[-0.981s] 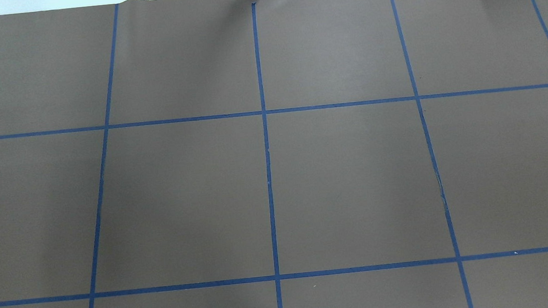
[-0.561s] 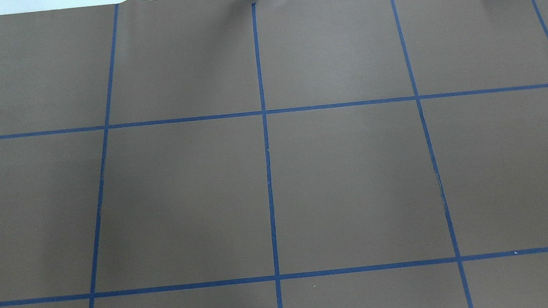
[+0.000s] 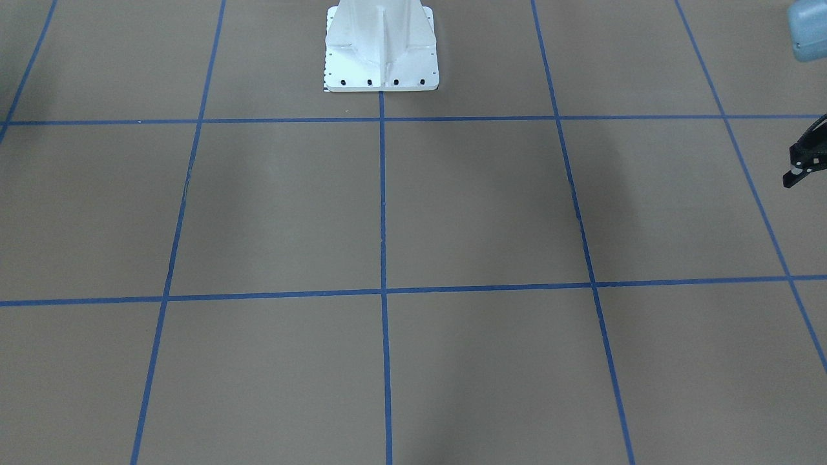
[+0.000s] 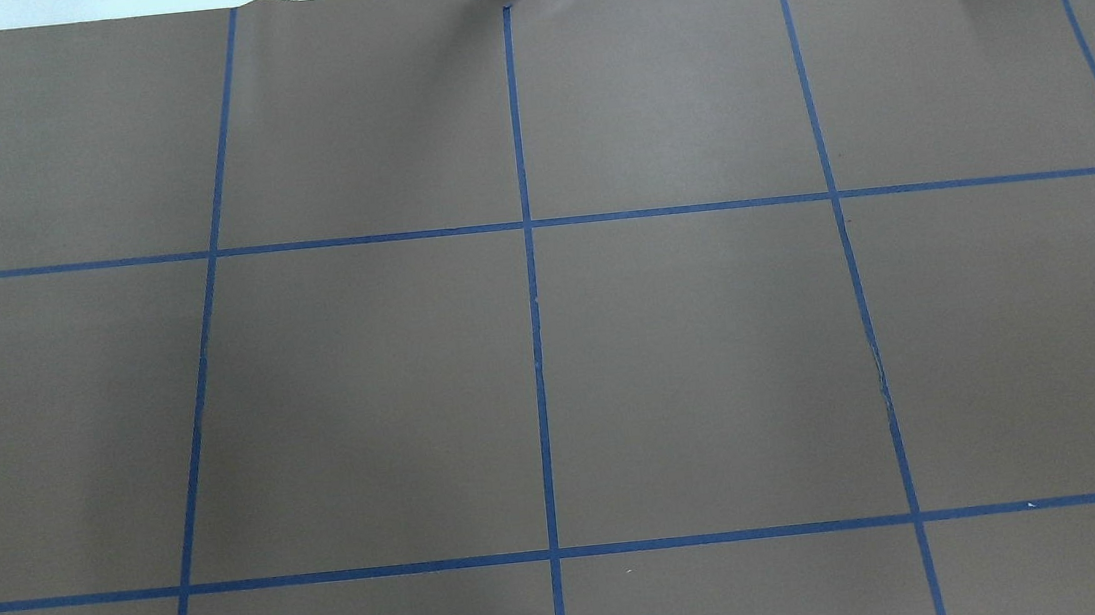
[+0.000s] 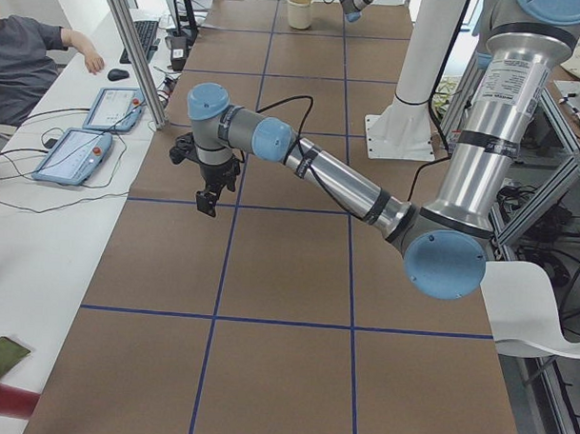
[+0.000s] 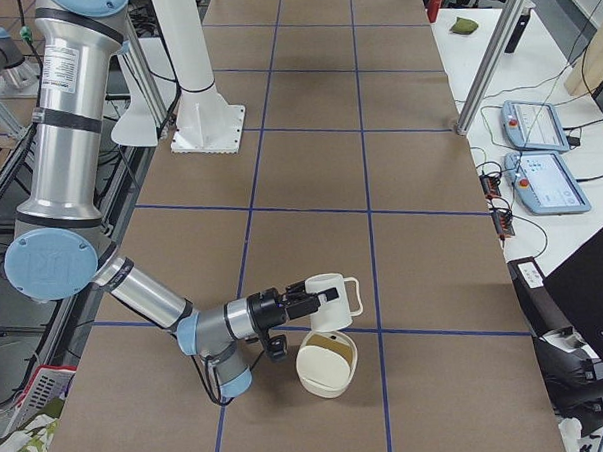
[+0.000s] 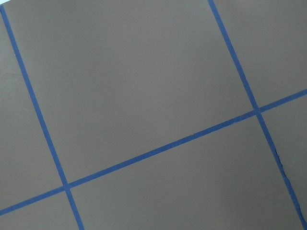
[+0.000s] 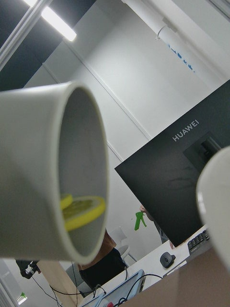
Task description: Left arm hands cup to right arm to dump lemon
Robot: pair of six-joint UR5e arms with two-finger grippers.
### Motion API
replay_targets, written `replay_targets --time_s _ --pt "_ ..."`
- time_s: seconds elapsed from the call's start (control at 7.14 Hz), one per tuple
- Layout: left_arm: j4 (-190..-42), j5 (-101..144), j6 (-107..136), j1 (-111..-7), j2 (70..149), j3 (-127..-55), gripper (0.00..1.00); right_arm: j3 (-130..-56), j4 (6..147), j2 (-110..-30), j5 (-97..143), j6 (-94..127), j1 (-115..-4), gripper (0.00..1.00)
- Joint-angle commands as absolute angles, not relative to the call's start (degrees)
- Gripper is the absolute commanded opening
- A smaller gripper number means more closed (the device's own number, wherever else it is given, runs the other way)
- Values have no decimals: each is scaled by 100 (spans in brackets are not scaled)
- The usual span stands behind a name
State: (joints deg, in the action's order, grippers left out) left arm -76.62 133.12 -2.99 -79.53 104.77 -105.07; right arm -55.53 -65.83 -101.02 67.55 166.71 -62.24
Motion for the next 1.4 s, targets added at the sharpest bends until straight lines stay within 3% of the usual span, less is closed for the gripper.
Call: replay_targets --time_s 0.0,1.26 --pt "-7664 13315 -299 -7945 10477 -10494 100 -5555 -6601 -10099 6697 17031 -6231 0" --pt "-7664 13315 -299 -7945 10477 -10485 100 -5616 -6976 -10107 6618 17699 -6231 0"
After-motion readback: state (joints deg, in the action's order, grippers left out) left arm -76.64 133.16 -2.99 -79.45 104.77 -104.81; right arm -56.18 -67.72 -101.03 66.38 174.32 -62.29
